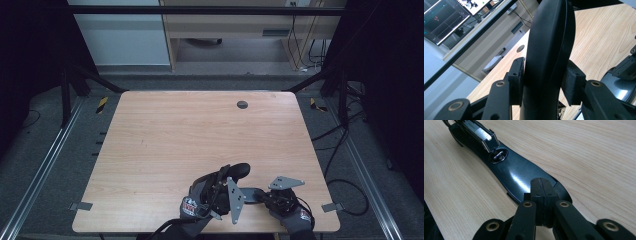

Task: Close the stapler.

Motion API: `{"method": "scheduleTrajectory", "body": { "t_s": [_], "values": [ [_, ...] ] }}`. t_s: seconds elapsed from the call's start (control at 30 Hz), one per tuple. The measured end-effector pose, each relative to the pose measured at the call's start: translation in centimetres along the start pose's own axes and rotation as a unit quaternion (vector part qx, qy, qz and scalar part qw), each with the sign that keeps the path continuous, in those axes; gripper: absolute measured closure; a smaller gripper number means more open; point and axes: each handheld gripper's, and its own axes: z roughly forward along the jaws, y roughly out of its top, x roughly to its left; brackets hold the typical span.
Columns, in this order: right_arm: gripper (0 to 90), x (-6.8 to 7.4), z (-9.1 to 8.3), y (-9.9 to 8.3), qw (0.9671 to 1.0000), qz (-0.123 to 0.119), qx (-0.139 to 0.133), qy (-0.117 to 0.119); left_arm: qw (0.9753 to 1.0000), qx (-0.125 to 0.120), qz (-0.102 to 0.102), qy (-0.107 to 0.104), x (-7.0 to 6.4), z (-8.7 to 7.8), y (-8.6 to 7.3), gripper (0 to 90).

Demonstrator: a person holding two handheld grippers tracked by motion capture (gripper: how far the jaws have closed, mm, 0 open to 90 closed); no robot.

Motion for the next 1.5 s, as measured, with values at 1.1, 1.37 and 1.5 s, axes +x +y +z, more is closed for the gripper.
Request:
{"method": "scheduleTrajectory", "body": {
  "t_s": [1.1, 1.37, 1.5],
  "values": [
    [90.0, -0.1, 0.0, 0.0, 1.0, -0.002, -0.002, -0.001, 0.9988, 0.008, 0.047, 0.011, -2.3, 1.1, 0.1, 56.7],
    [90.0, -0.1, 0.0, 0.0, 1.0, -0.003, -0.003, 0.0, 0.9982, 0.009, 0.057, 0.012, -3.0, 1.5, 0.0, 56.3],
    [90.0, -0.1, 0.0, 0.0, 1.0, -0.004, -0.002, 0.0, 0.9976, 0.012, 0.067, 0.013, -3.3, 1.7, 0.0, 56.2]
  ]
}}
